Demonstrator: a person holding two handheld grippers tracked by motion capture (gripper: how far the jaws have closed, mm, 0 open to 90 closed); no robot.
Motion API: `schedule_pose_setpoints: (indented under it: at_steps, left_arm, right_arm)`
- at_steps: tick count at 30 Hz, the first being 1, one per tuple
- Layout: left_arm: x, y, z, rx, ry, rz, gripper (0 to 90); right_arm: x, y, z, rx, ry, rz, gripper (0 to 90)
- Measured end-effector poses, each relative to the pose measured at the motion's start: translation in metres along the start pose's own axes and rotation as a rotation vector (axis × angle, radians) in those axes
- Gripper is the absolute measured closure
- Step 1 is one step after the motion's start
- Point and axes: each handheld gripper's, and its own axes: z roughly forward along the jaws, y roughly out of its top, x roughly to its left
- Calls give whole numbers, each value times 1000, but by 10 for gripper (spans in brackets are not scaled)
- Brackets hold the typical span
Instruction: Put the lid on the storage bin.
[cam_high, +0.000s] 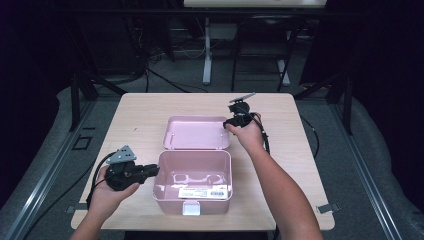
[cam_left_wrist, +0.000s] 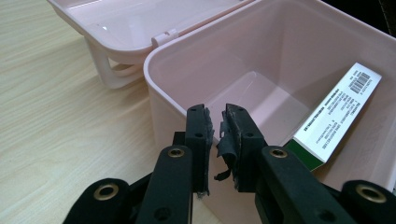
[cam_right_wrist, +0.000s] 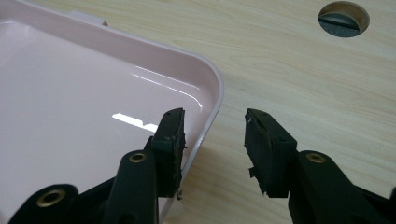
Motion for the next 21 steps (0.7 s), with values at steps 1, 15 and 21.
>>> schedule_pose_setpoints:
  at_steps: [1,15,21]
  left_arm:
    - [0,0,0,0,0,0,799]
    - [0,0,0,0,0,2,798]
    - [0,0,0,1,0,0,798]
  right_arm:
    - [1,0,1,-1,-1,5,578]
    - [14,1,3,21,-31,11,722]
    - [14,2,2,30,-41,18,748]
